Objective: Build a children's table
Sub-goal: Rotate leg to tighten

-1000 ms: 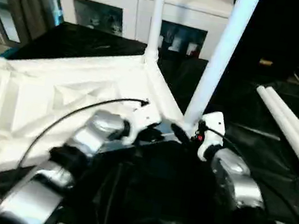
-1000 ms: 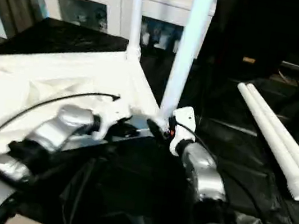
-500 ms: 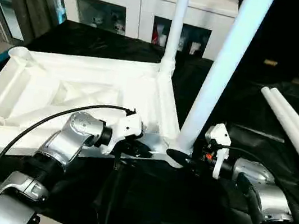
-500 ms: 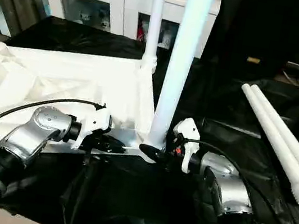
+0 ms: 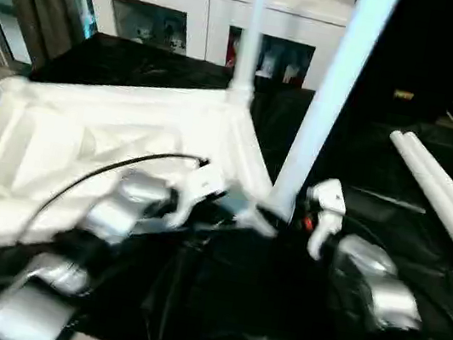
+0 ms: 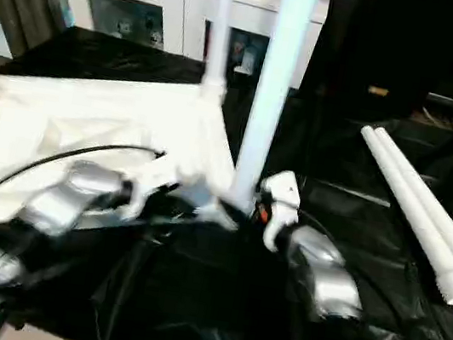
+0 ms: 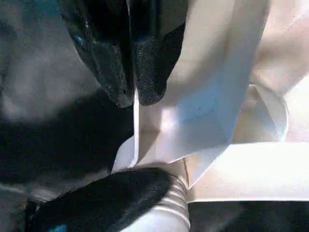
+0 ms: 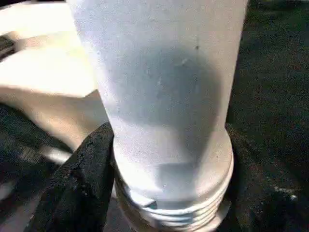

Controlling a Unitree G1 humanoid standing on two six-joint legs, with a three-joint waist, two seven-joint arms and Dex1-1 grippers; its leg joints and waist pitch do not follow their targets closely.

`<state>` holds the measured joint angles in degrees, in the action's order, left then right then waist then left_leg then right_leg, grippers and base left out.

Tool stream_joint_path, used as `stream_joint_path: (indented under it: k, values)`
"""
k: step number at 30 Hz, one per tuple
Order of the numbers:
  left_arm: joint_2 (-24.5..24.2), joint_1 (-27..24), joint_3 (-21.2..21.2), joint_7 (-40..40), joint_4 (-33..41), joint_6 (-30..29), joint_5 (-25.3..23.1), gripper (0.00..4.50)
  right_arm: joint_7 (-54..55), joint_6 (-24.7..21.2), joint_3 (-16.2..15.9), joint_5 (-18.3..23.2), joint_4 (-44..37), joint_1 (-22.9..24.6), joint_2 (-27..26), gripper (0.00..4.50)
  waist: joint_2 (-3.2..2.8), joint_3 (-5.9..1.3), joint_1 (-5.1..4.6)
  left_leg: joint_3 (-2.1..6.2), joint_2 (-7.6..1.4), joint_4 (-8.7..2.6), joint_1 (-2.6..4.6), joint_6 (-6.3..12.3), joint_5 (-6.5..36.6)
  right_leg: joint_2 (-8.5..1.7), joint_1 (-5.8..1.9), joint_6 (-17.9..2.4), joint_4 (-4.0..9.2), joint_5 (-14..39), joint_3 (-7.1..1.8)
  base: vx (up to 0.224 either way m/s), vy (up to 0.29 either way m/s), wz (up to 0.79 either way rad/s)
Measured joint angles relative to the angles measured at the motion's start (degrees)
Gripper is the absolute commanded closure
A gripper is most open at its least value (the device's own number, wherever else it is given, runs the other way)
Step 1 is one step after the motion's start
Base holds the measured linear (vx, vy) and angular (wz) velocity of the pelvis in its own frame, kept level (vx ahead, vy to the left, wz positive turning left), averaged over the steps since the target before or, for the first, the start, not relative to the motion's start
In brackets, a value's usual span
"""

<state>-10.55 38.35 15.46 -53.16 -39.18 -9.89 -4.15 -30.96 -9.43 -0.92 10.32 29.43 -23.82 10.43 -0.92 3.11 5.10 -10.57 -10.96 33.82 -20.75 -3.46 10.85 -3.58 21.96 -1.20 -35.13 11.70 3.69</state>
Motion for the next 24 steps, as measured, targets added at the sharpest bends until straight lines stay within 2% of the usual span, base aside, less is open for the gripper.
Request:
stream_joint_path:
  k: [4, 7, 8, 9, 13, 14, 19, 24]
  values:
    - [3.74, 2.44, -0.5, 6.25, -4.49, -0.29, -0.14, 4.5, 9.57, -0.16, 1.55, -1.47, 3.36, -2.96, -3.62, 1.69, -0.01, -0.01, 0.07, 0.0, 0.0, -0.03, 0.14, 0.0, 0.0, 0.0, -0.13, 0.02, 0.01, 0.0, 0.0, 0.0, 0.0, 0.0]
    - [4.77, 3.15, -0.61, 7.69, -5.82, -0.08, -0.38, 4.5, 11.73, 1.16, 1.55, -2.09, 5.28, -3.97, -4.68, 1.69, -0.04, -0.03, 0.07, 0.0, 0.03, -0.03, 0.17, 0.0, 0.0, -0.02, -0.2, 0.02, 0.02, -0.01, 0.0, 0.0, 0.0, 0.0]
    - [4.82, 3.26, -0.65, 7.72, -6.09, 0.1, -0.44, 4.5, 11.84, 1.57, 1.55, -2.15, 5.57, -4.03, -4.75, 1.14, -0.05, -0.03, 0.07, 0.0, 0.03, -0.03, 0.17, 0.0, 0.0, -0.02, -0.2, 0.02, 0.03, -0.01, 0.0, 0.0, 0.0, 0.0]
    - [4.85, 3.26, -0.65, 7.72, -6.15, 0.3, -0.55, 4.5, 11.75, 2.04, 1.55, -2.23, 5.76, -4.01, -4.73, 1.0, -0.05, -0.03, 0.08, 0.0, 0.03, -0.03, 0.17, 0.0, 0.0, -0.02, -0.21, 0.02, 0.02, -0.01, 0.0, 0.0, 0.0, 0.0]
    - [4.69, 3.29, -0.61, 7.25, -6.23, 0.99, -0.78, 4.5, 10.2, 2.82, 1.12, -3.22, 5.86, -3.83, -4.41, 0.88, -0.05, -0.03, 0.06, 0.01, 0.03, -0.05, 0.14, 0.0, 0.0, -0.02, -0.18, 0.02, 0.02, -0.02, 0.0, 0.0, 0.0, 0.0]
    - [4.52, 3.27, -0.49, 6.93, -6.26, 1.36, -0.79, 4.5, 9.57, 2.92, 1.11, -3.21, 5.82, -3.81, -4.12, 0.61, -0.05, -0.03, 0.06, 0.01, 0.03, -0.05, 0.14, 0.0, 0.0, -0.02, -0.17, 0.02, 0.02, -0.02, 0.0, 0.0, 0.0, 0.0]
    - [0.69, 1.5, -0.25, 1.11, -4.25, 4.96, -0.4, 4.5, -0.44, 4.9, -1.36, -2.75, 3.87, -1.85, -0.1, 0.61, -0.06, -0.02, 0.01, 0.01, -0.01, -0.23, 0.02, 0.0, 0.0, 0.01, -0.01, 0.06, 0.04, 0.01, 0.03, 0.0, 0.0, 0.0]
    - [-3.19, -1.67, 0.67, -7.58, 0.8, 7.62, 0.71, 4.5, -10.84, 3.39, -3.33, -0.96, 0.8, -0.2, 4.15, 0.61, -0.14, -0.04, 0.18, 0.01, -0.03, -0.17, -0.28, 0.26, -0.16, 0.03, 0.17, 0.14, 0.13, 0.14, 0.05, 0.0, 0.0, 0.0]
